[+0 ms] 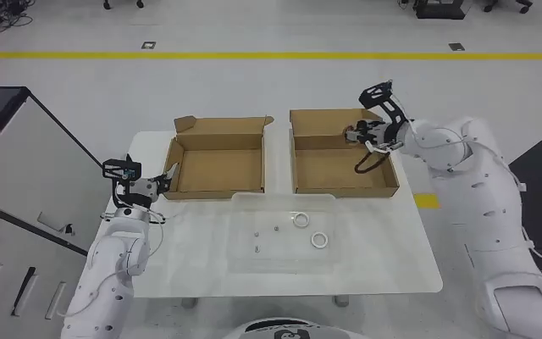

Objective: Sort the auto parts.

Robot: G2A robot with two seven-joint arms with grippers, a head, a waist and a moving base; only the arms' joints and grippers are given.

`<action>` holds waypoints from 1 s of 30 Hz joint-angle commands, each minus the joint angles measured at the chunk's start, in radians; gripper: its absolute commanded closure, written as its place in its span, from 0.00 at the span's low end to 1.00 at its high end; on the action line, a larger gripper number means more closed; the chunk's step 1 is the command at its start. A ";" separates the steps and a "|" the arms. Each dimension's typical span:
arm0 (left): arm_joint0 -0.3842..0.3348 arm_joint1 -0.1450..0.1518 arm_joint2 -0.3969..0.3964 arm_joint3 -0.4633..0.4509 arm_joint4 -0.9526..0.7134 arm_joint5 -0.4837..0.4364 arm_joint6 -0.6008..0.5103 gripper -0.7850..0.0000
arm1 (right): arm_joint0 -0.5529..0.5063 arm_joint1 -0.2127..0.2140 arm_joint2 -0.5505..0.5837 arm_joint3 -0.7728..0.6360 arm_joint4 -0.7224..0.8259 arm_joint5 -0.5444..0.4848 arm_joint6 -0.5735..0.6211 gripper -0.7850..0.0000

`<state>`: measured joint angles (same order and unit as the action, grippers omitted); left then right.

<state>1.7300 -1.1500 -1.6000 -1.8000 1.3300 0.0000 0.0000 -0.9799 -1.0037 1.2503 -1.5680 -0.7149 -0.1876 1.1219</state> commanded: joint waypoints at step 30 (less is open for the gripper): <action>0.000 0.000 0.000 0.000 0.000 0.000 0.000 0.00 | 0.136 -0.065 -0.258 0.499 -0.204 0.055 -0.074 1.00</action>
<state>1.7300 -1.1500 -1.6000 -1.8000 1.3300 0.0000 0.0000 -0.8472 -1.0661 0.9965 -1.0801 -0.9189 -0.1342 1.0519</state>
